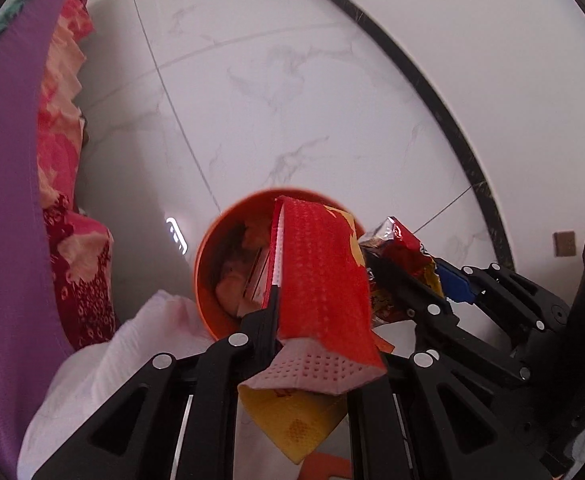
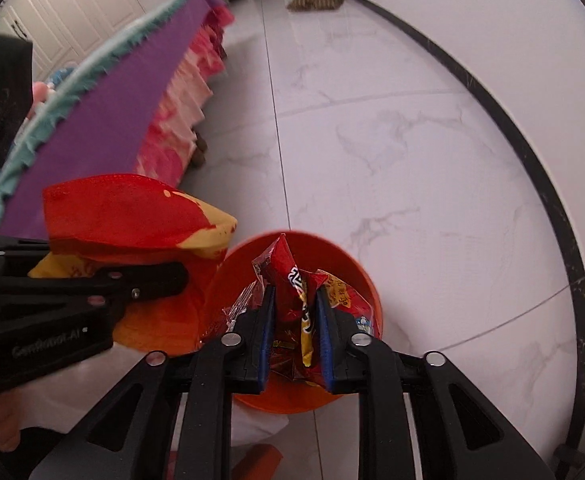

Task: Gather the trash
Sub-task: 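Open both tools to drop the packet and snack bag into the bin, then move both open tools back over the bed toward the black hair tie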

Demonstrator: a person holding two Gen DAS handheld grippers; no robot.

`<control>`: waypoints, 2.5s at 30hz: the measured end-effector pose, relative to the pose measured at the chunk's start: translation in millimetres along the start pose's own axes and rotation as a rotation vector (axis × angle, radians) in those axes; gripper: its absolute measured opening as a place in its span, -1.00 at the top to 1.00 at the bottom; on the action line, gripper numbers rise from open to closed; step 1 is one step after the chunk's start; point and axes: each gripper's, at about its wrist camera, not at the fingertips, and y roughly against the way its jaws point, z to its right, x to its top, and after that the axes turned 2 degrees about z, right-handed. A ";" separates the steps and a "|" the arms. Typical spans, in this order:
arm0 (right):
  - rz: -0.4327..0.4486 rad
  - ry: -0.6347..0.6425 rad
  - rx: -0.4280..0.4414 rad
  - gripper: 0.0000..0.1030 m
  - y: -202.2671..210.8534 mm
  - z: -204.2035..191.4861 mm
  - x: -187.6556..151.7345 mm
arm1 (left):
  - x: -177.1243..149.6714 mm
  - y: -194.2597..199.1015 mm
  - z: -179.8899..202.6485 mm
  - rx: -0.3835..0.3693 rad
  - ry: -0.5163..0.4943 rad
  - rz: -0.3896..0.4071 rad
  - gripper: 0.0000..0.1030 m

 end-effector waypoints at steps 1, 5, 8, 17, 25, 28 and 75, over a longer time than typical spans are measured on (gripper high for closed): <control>0.001 -0.005 -0.001 0.49 -3.5 1.4 -2.0 | -0.8 -2.0 1.3 0.000 -0.005 -0.006 0.78; -0.014 -0.002 -0.005 0.23 -16.1 4.2 -6.0 | 2.8 -5.3 4.4 -0.011 -0.015 -0.010 0.48; -0.023 -0.001 -0.014 0.22 -20.9 6.2 -6.0 | 3.9 -7.5 9.9 -0.012 -0.037 -0.015 0.12; -0.019 -0.004 -0.019 -0.04 -25.7 6.8 -5.6 | 6.7 -11.0 9.1 0.011 -0.047 -0.023 -0.26; -0.011 0.003 -0.037 -0.06 -19.5 7.2 -3.7 | 6.3 -1.3 7.8 0.021 -0.044 0.011 -0.43; 0.006 0.008 -0.042 -0.06 -11.3 4.8 -2.2 | 5.0 7.9 9.1 0.023 -0.054 0.033 -0.43; 0.307 0.738 0.548 -0.35 176.7 -467.0 6.0 | -267.4 303.6 -312.8 0.471 0.747 0.634 -0.70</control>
